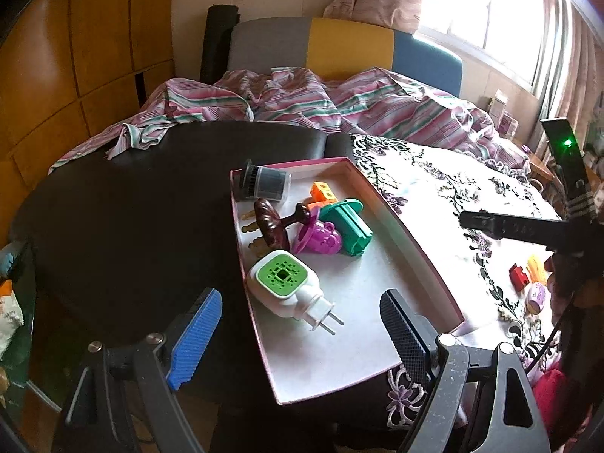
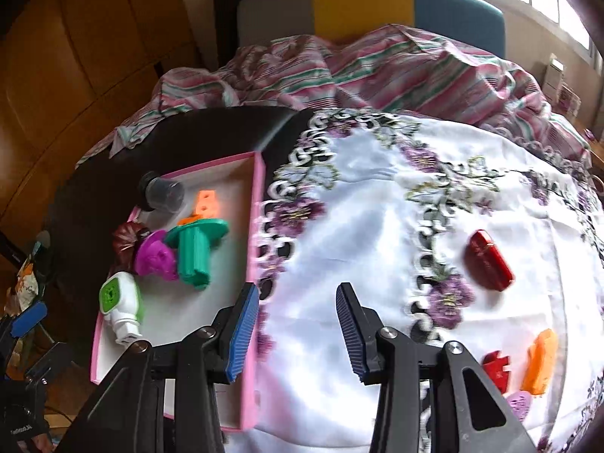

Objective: Organize rigid objects
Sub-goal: 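Move both grippers back over the remaining toys on the tablecloth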

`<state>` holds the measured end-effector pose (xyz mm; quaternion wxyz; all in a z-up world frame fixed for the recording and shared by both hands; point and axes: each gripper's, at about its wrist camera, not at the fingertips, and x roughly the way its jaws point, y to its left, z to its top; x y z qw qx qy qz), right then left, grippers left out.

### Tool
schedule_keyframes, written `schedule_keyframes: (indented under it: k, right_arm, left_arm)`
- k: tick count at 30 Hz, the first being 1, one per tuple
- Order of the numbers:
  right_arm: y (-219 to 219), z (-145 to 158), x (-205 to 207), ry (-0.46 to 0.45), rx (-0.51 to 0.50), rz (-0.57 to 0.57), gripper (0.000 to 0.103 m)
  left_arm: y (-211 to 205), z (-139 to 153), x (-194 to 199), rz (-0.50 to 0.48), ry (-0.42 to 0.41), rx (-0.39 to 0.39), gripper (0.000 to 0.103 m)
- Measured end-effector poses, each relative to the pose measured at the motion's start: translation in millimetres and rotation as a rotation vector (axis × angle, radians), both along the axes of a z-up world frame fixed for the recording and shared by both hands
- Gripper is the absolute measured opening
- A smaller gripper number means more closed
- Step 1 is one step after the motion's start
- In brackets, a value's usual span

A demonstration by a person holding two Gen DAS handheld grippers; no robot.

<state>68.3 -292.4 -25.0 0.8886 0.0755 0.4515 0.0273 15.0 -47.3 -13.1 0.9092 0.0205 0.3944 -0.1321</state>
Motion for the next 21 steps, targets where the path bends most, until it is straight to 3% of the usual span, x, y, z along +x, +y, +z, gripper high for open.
schedule_keyframes:
  k: [10, 15, 21]
  right_arm:
    - [-73.6, 12.7, -11.2, -0.015, -0.031, -0.144, 0.043]
    - [-128.8, 10.6, -17.7, -0.028, -0.038, -0.277, 0.043]
    - [-189.2, -13.8, -35.5, -0.047, 0.056, -0.467, 0.043]
  left_arm:
    - [-26.6, 4.5, 2.1, -0.07, -0.013, 0.019, 0.086]
    - [-46.6, 6.2, 4.9, -0.111, -0.017, 0.036, 0.086]
    - [-71.3, 6.6, 10.8, -0.153, -0.017, 0.063, 0.086]
